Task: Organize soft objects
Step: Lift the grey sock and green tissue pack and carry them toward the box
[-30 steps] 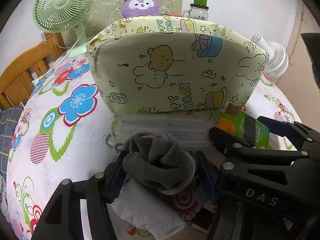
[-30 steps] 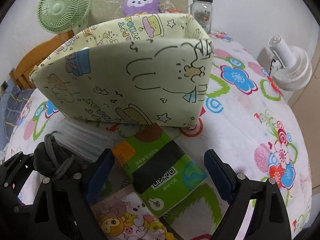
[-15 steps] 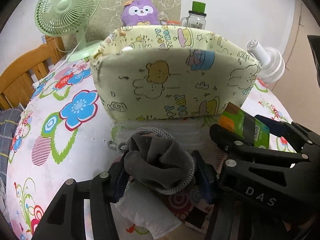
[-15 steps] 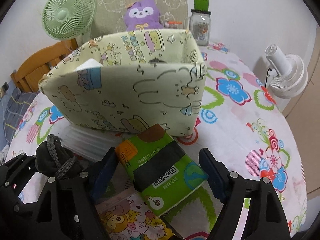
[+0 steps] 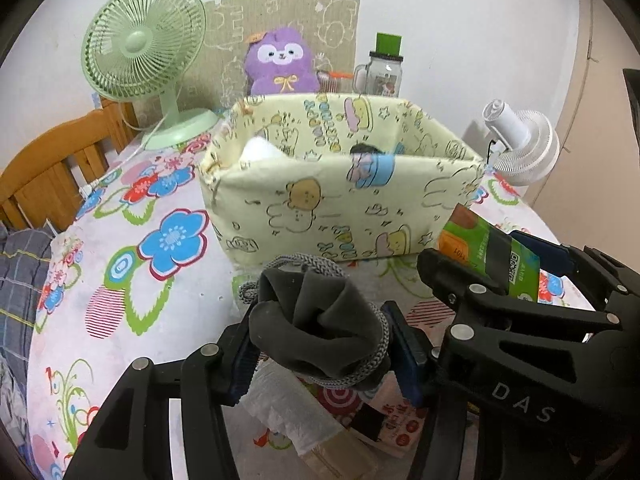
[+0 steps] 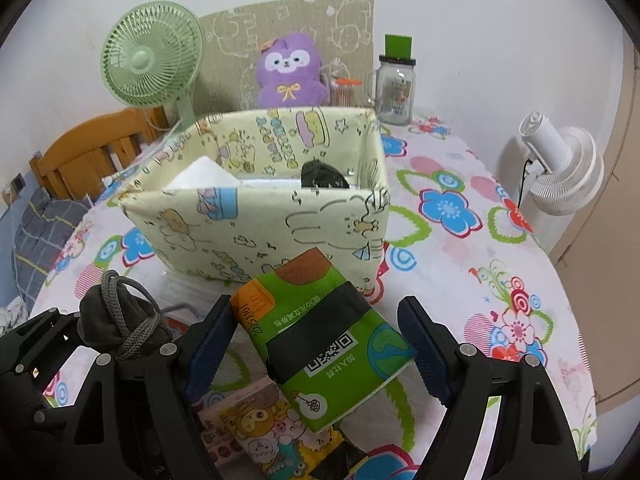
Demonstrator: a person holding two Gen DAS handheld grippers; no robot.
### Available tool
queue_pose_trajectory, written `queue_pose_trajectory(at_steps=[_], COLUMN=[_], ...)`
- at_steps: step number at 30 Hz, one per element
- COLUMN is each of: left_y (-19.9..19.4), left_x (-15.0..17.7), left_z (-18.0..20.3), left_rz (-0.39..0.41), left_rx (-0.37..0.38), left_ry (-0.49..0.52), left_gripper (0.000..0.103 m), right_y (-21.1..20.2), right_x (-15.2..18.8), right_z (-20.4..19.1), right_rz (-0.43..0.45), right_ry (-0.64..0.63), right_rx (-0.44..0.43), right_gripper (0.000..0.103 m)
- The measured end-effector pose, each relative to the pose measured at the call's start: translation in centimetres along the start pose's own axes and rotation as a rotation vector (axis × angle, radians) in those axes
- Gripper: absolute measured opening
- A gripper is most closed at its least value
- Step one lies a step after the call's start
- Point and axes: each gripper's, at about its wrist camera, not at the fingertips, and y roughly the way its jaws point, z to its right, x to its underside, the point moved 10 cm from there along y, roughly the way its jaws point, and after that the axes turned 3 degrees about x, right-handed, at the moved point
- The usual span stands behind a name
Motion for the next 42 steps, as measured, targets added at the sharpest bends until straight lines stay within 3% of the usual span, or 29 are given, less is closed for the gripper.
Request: queue_pose_trajectory(at_steps=[13,42], left_y=[-4.6,-9.9], left_x=[-2.1,-4.7], left_z=[1.4,2.8], left_rz=[0.09,0.196], left_rx=[-0.014,-0.024], left_ry=[0.027,0.067], left_gripper=[0.059,0.059], right_y=[-4.9,-11.0], right_x=[-2.0,-4.7], right_z=[0.5,0.2], right_rz=[0.088,0.202], right_ry=[0.009,0.008], right_rx=[-0.019,-0.038], right_gripper=[0.084,0.084])
